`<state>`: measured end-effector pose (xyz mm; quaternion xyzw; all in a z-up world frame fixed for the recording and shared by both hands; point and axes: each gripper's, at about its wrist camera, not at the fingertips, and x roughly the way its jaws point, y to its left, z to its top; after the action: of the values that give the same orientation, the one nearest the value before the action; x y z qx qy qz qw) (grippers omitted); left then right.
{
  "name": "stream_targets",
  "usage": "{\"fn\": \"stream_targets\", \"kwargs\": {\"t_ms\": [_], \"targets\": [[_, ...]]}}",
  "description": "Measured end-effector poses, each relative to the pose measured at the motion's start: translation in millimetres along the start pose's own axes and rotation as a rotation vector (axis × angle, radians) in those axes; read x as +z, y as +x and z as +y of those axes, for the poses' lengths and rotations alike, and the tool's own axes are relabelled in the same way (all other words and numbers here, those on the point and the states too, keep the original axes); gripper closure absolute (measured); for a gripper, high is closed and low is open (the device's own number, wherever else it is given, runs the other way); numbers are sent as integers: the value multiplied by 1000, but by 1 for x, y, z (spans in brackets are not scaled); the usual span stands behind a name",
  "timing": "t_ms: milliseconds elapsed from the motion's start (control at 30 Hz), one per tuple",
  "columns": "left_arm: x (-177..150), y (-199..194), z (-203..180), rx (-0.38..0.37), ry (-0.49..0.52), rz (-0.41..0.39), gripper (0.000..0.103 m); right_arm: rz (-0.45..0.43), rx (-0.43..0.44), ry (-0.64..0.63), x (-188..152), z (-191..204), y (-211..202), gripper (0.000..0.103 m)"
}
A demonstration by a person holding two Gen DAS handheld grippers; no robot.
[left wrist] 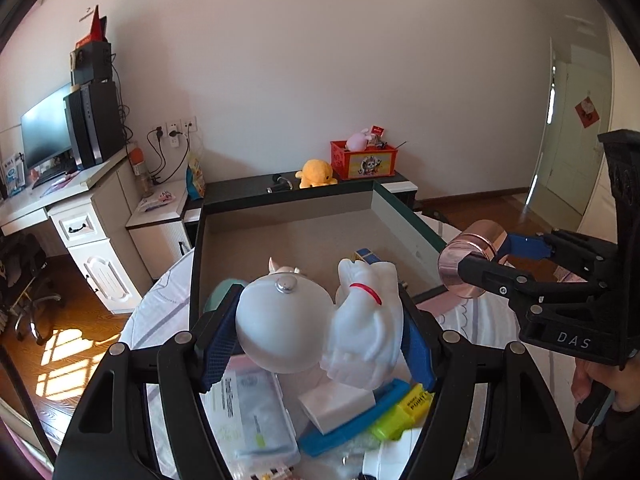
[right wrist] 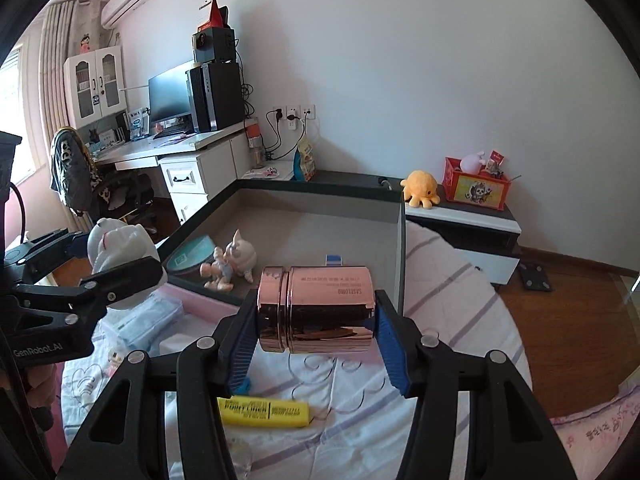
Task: Organize rigid objects
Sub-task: 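Lower white figure and copper cylinder into the pink box and open both tools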
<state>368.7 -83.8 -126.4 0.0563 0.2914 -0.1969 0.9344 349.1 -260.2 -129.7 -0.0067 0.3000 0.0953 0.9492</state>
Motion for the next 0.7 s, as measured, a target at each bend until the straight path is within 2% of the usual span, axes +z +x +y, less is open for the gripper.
{"fn": "stream_targets", "kwargs": {"t_ms": [167,300,533,700], "targets": [[34,55,15,-7,-10,72,31,45,3,-8,34,-12,45,47],[49,93,28,33,-7,127,31,118,33,-3,48,-15,95,47],[45,140,50,120,-13,232,31,230,71,-10,47,-7,156,47],[42,143,57,146,-37,255,28,233,72,5,45,-2,167,47]]}}
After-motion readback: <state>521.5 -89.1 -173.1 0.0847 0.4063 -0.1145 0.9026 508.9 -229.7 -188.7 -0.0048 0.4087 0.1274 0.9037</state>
